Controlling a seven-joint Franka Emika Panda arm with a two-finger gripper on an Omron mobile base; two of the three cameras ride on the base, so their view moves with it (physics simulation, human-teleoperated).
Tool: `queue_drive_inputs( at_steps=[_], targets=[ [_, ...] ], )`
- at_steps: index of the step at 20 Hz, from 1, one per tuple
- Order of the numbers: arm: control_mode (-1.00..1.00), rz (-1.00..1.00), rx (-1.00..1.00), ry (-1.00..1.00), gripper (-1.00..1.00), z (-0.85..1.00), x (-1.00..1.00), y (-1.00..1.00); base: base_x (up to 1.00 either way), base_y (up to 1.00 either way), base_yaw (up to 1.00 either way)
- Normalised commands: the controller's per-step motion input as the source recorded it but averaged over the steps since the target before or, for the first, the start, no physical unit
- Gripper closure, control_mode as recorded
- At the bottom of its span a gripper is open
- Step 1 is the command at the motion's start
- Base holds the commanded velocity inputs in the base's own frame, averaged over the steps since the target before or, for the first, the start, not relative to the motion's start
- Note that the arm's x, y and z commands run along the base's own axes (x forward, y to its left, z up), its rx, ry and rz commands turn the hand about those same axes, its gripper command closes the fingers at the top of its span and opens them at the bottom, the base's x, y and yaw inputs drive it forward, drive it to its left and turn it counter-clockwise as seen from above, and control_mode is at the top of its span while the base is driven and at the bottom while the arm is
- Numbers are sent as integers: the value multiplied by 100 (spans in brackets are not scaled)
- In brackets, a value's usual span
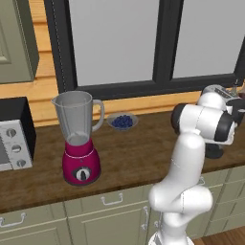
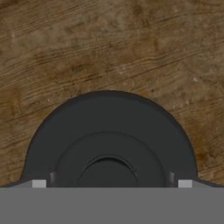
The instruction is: Close the lid blender by securely placing the lid on top.
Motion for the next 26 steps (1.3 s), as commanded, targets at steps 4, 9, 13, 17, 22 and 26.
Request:
queue_drive_inputs(
  at_steps=[4,9,13,17,22,26],
  targets=[
    [-100,0,-2,0,100,-80,-71,13,0,0,0],
    [-100,0,0,0,100,-75,-59,30,0,0,0],
    [-100,0,0,0,100,-57,-55,53,0,0,0],
    [-100,0,0,0,100,-32,-47,61,0,0,0],
    [-100,0,0,0,100,-20,-45,60,0,0,0],
    [-100,0,3,-1,100,-3,-17,19,0,0,0]
  ],
)
